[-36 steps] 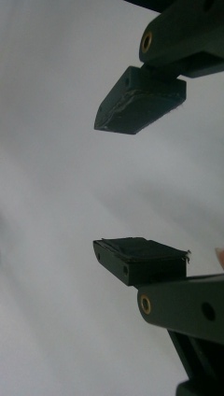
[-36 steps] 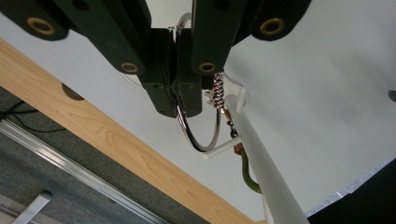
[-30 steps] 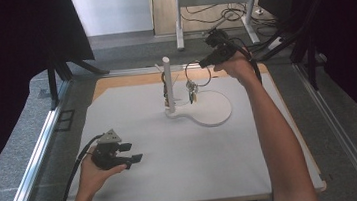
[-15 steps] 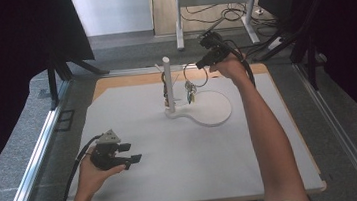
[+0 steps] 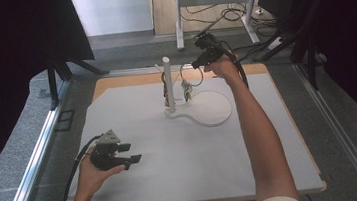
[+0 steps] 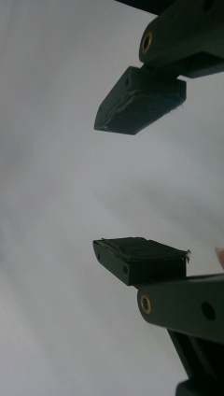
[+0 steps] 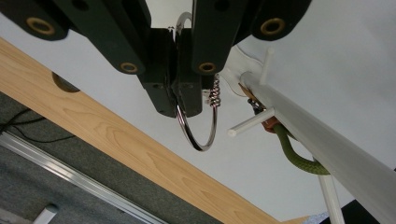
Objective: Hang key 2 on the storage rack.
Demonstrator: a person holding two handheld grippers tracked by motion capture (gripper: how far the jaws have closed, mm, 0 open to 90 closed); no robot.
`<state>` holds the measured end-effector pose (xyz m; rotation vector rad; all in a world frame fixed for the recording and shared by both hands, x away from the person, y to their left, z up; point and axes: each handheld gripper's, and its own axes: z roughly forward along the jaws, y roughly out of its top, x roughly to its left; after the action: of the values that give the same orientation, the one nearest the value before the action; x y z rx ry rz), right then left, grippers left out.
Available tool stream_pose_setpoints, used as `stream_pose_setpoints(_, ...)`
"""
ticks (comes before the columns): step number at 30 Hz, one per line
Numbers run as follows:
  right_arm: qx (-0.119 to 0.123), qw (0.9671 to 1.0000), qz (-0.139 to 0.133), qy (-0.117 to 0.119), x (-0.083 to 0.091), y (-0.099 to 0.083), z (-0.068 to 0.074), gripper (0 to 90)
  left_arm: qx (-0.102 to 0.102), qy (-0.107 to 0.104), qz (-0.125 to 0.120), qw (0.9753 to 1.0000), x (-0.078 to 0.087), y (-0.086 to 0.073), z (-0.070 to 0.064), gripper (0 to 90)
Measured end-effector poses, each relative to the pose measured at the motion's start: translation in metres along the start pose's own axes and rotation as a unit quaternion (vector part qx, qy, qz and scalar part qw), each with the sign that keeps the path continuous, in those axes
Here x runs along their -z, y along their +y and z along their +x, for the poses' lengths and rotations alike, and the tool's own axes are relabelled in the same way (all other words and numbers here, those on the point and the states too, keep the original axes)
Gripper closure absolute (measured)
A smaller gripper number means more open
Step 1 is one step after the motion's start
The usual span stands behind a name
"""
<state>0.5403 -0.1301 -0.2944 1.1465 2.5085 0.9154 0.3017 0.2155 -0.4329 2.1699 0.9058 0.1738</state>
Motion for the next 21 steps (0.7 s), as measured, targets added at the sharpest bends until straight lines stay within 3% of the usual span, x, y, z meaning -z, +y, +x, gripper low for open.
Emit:
stream_pose_setpoints(8,0.006,1.0,-0.003,-0.002,-0.007,0.002,0.009,87.1,-0.001,-0.001,0.001,1.0,0.0,0.0,0.0,37.3)
stream_pose_setpoints(21,0.026,0.9996,-0.001,0.014,-0.02,0.003,0.031,87.0,0.001,0.0,0.0,1.0,-0.001,0.0,-0.001,37.3)
